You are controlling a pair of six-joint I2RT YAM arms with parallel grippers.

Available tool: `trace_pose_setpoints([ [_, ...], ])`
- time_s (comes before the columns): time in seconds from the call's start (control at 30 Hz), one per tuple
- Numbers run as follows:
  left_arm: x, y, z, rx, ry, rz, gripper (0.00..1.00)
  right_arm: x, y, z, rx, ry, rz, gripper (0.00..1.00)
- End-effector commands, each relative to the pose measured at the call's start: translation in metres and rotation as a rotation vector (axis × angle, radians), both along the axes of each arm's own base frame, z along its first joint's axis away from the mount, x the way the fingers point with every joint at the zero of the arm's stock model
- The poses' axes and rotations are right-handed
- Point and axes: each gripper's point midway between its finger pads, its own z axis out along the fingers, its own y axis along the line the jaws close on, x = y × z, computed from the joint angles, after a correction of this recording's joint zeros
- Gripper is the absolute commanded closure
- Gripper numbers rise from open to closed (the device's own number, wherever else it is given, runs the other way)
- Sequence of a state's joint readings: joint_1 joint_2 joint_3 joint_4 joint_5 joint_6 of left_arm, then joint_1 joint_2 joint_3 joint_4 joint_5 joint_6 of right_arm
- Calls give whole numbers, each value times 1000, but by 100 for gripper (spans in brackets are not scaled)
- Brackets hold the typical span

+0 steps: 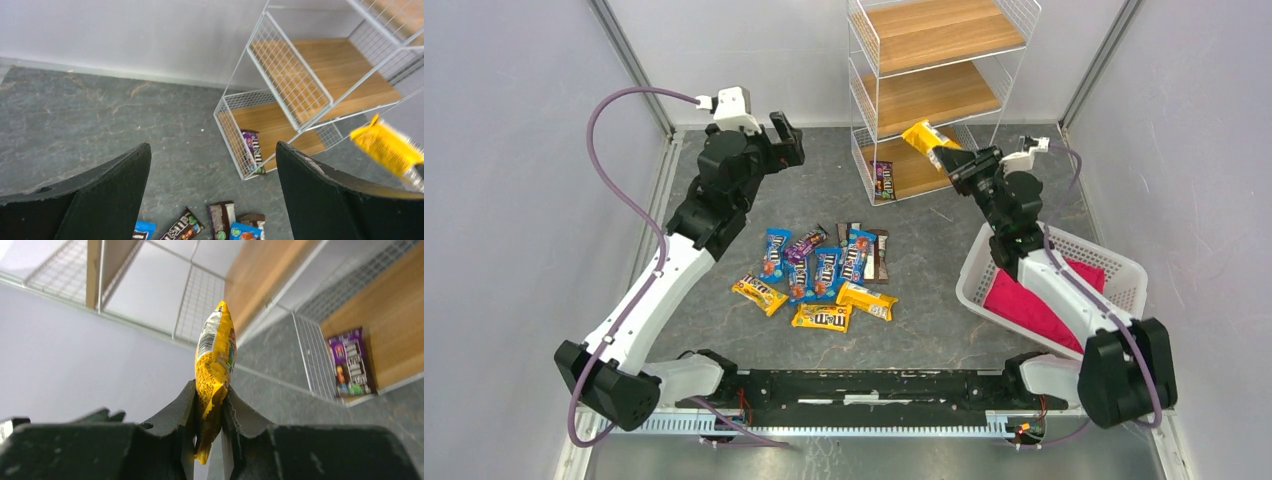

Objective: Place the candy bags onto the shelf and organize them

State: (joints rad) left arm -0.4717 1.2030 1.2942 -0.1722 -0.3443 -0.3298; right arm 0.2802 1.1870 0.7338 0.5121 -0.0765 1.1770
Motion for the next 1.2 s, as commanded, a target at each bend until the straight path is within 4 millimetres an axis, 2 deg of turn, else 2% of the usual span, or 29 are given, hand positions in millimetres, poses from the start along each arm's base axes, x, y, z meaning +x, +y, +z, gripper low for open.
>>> trace_pose_setpoints([
  [0.0,-12,25,37,63,-141,59,0,36,-13,47,46,-145,-130,83],
  [0.1,-14,37,36,86,-151,109,0,62,-7,44,62,-133,-142,83],
  [0.27,-15,35,38,85,-153,83,0,102,23,50,59,-161,-99,83],
  [0.4,-14,36,39,68,-149,78,0,127,35,44,2,-135,-144,83],
  [0.57,-11,36,35,36,-133,66,0,133,41,31,-52,-100,-239,82],
  [0.63,-11,32,35,28,-125,44,0,133,47,33,-68,-125,-245,82],
  [0.73,-13,31,39,6,-126,22,0,145,60,38,-129,-140,-227,82],
  [0.83,-12,38,41,-23,-129,24,2,156,75,38,-191,-130,-184,82],
  [1.0,0,52,34,-56,-104,49,5,153,88,24,-211,-117,-153,81],
  [1.17,4,50,29,-66,-88,35,6,151,97,9,-250,-100,-135,81],
])
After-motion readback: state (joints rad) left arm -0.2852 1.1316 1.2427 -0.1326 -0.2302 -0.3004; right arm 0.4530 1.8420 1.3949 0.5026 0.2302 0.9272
